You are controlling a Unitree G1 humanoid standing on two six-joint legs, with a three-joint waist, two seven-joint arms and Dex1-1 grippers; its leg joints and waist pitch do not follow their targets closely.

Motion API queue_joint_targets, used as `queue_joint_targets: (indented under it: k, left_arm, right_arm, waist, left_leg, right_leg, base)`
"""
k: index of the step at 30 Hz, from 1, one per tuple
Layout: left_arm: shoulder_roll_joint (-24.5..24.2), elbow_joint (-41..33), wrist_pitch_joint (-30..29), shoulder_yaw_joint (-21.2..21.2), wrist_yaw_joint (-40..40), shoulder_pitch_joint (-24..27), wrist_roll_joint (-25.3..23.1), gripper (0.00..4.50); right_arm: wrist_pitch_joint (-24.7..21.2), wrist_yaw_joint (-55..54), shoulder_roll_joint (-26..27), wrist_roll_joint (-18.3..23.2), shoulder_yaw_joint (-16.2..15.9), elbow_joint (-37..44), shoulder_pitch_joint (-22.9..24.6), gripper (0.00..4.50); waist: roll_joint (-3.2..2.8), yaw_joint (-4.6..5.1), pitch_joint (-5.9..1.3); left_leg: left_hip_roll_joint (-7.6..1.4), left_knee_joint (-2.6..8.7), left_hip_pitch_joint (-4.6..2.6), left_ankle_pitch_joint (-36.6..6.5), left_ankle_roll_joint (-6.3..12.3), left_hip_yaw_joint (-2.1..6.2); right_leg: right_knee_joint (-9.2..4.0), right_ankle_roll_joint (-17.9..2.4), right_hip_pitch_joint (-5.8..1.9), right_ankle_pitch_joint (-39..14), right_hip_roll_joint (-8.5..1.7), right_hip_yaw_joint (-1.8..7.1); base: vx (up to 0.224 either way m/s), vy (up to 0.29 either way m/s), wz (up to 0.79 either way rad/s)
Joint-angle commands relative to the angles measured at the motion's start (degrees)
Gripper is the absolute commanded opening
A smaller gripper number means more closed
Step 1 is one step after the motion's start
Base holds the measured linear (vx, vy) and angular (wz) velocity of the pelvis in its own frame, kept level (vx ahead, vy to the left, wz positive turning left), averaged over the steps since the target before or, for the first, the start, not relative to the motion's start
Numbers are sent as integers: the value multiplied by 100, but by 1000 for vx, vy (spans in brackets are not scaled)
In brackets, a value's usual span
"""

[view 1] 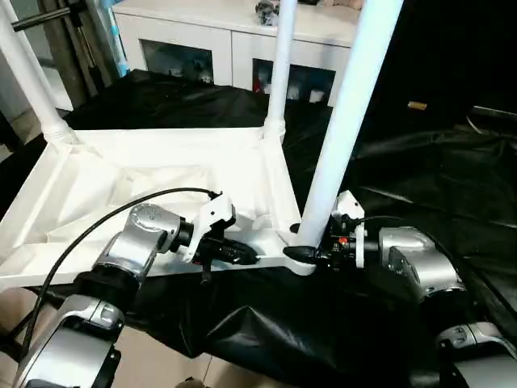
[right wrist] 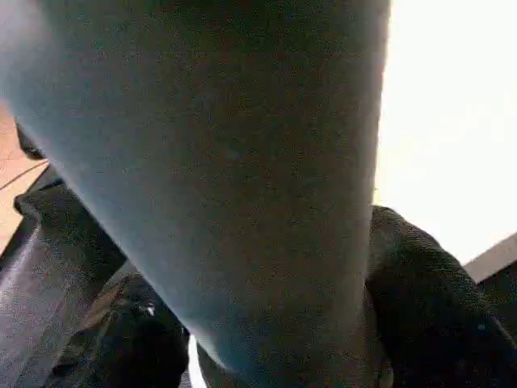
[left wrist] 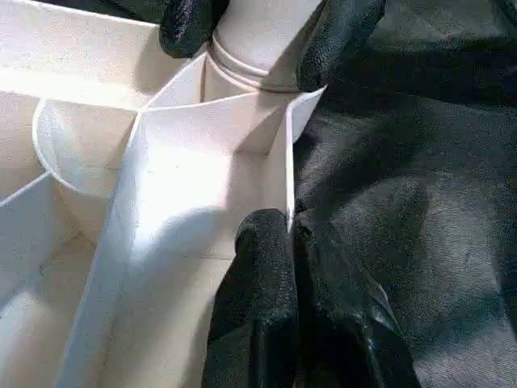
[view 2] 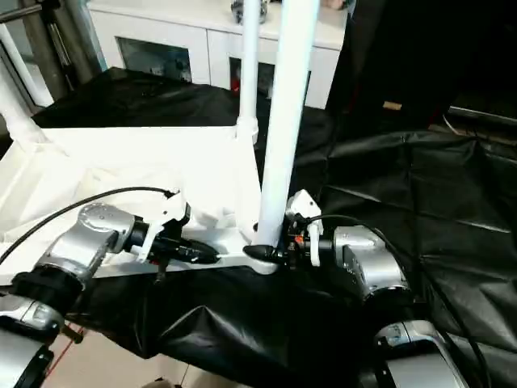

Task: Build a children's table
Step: Rotate leg to tighten

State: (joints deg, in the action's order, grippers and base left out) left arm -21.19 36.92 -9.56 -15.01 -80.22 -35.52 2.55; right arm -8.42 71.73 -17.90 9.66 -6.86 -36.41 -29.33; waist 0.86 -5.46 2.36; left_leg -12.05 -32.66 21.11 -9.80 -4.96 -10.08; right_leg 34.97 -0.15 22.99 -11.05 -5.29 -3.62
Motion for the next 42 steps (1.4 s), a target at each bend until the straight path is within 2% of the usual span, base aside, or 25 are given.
queue_joint_targets:
  k: [1,4,6,8,11,12,13,15,16,18,19,20,21,22,24,27,28,30,34,35,36,37,41,42]
  left_arm:
    - [65,-244,12,-127,-254,18,78,0]
    - [139,-199,49,-103,13,-6,14,0]
    - [273,-14,72,-39,455,-115,-87,0]
    - [535,323,127,116,1211,-319,-176,0]
    - [794,579,190,250,1860,-496,-221,0]
    - [956,716,152,310,2233,-601,-252,0]
    - [1063,793,114,342,2480,-664,-276,0]
    - [1165,860,79,371,2708,-720,-296,0]
    - [1333,954,29,410,3068,-801,-324,0]
    - [1508,1054,-4,460,3395,-874,-336,0]
    - [1618,1084,6,465,3523,-896,-349,0]
    - [1721,1143,46,466,3596,-924,-359,0]
    - [1721,1143,46,466,3596,-924,-359,0]
    - [1831,1208,121,428,3598,-950,-367,0]
    - [1851,1196,176,366,3440,-930,-359,0]
    - [1731,1081,231,284,3019,-831,-335,0]
    - [1695,1054,246,267,2930,-805,-330,0]
    - [1629,1006,241,250,2759,-758,-319,0]
    - [1320,720,223,109,2020,-555,-231,0]
    - [1219,632,210,77,1796,-502,-206,0]
    - [1219,632,210,77,1796,-502,-206,0]
    - [1166,597,223,72,1678,-479,-202,0]
    - [812,334,188,-27,904,-353,-109,0]
    - [694,275,160,-75,727,-324,-130,0]
  right_arm:
    - [-285,172,-3,73,-179,42,119,262]
    - [-343,72,68,58,-192,152,193,259]
    - [-237,-235,186,-2,-126,65,186,259]
    - [-70,-950,406,-190,-26,-223,106,259]
    - [49,-1840,619,-435,41,-632,-30,257]
    - [95,-2395,779,-496,141,-916,-142,253]
    - [106,-2802,889,-511,224,-1084,-225,251]
    - [99,-3164,991,-511,306,-1224,-302,249]
    - [32,-3681,1158,-472,452,-1423,-432,249]
    - [-13,-4364,1355,-427,647,-1666,-579,249]
    - [22,-4532,1454,-439,666,-1757,-630,249]
    - [107,-4542,1551,-492,629,-1825,-664,249]
    - [107,-4542,1551,-492,629,-1825,-664,249]
    - [264,-4273,1664,-640,433,-1852,-665,249]
    - [385,-4048,1704,-747,269,-1874,-661,305]
    - [466,-3813,1617,-647,324,-1845,-690,328]
    - [480,-3738,1586,-618,340,-1819,-689,341]
    - [562,-3568,1498,-620,312,-1783,-682,365]
    - [675,-2671,1130,-521,206,-1457,-542,369]
    - [692,-2305,1009,-488,185,-1326,-481,369]
    - [692,-2305,1009,-488,185,-1326,-481,369]
    - [676,-2088,944,-483,175,-1250,-443,369]
    - [557,-1041,508,-363,-42,-750,-175,369]
    - [477,-745,392,-289,-90,-590,-87,369]
  waist:
    - [-32,-8,-336]
    - [-29,-13,-332]
    - [-35,-16,-332]
    - [-27,-14,-311]
    - [-14,9,-282]
    - [-10,6,-292]
    - [-1,46,-296]
    - [-3,62,-293]
    - [1,75,-292]
    - [-7,83,-300]
    - [-55,78,-303]
    - [-20,81,-308]
    - [-18,77,-312]
    - [-14,65,-314]
    - [-18,55,-319]
    - [-29,66,-312]
    - [-18,61,-309]
    - [-17,72,-307]
    - [-6,86,-316]
    - [2,97,-319]
    - [-9,91,-328]
    - [-20,97,-336]
    - [-29,29,-348]
    - [5,26,-347]
  left_leg:
    - [-131,358,-64,-1117,282,-29]
    - [-131,358,-68,-1154,270,-33]
    - [-134,358,-70,-1191,258,-34]
    - [-127,376,-97,-1356,158,-33]
    - [-103,407,-115,-1651,-43,-8]
    - [-98,405,-113,-1656,-62,4]
    - [-90,413,-96,-1636,-102,15]
    - [-86,409,-101,-1638,-91,14]
    - [-82,408,-78,-1596,-68,11]
    - [-80,406,-93,-1574,-76,10]
    - [-83,407,-99,-1585,-91,14]
    - [-76,399,-87,-1579,-64,7]
    - [-70,396,-77,-1544,-44,5]
    - [-70,390,-75,-1525,6,-2]
    - [-71,391,-55,-1453,85,1]
    - [-71,394,-46,-1469,96,1]
    - [-77,399,-67,-1552,119,2]
    - [-78,409,-46,-1560,120,10]
    - [-89,396,-35,-1452,233,7]
    - [-91,394,-10,-1371,285,7]
    - [-98,387,-18,-1321,306,6]
    - [-103,369,-29,-1196,336,-6]
    - [-121,332,-31,-961,508,-30]
    - [-119,329,-39,-989,544,-41]
  right_leg:
    - [-350,-1540,-299,-431,-249,202]
    - [-358,-1535,-292,-468,-252,201]
    - [-357,-1528,-285,-505,-254,205]
    - [-412,-1464,-252,-826,-274,218]
    - [-493,-1210,-240,-1635,-292,222]
    - [-491,-1159,-249,-1721,-297,219]
    - [-508,-1073,-246,-1829,-300,222]
    - [-519,-1044,-232,-1848,-288,224]
    - [-513,-1038,-242,-1790,-280,225]
    - [-509,-1059,-226,-1695,-270,223]
    - [-504,-1070,-225,-1672,-273,223]
    - [-512,-1059,-237,-1584,-265,219]
    - [-505,-1062,-246,-1525,-263,220]
    - [-507,-1057,-248,-1462,-263,217]
    - [-496,-1065,-262,-1359,-263,213]
    - [-496,-1079,-259,-1380,-258,208]
    - [-508,-1070,-251,-1483,-268,211]
    - [-508,-1055,-266,-1518,-270,210]
    - [-482,-1156,-291,-1212,-266,207]
    - [-462,-1185,-308,-1085,-260,207]
    - [-450,-1220,-308,-995,-262,206]
    - [-419,-1332,-296,-727,-253,209]
    - [-338,-1560,-318,-86,-236,194]
    - [-345,-1579,-318,-99,-232,194]
  base:
    - [0,0,0]
    - [0,0,0]
    - [0,0,0]
    - [0,0,0]
    - [0,0,0]
    - [0,0,0]
    - [0,0,0]
    - [0,0,0]
    - [0,0,0]
    - [0,0,0]
    - [0,0,0]
    - [0,0,0]
    - [0,0,0]
    - [0,0,0]
    - [0,0,0]
    - [0,0,0]
    - [0,0,0]
    - [0,0,0]
    - [0,0,0]
    - [0,0,0]
    - [0,0,0]
    - [0,0,0]
    - [0,0,0]
    - [0,0,0]
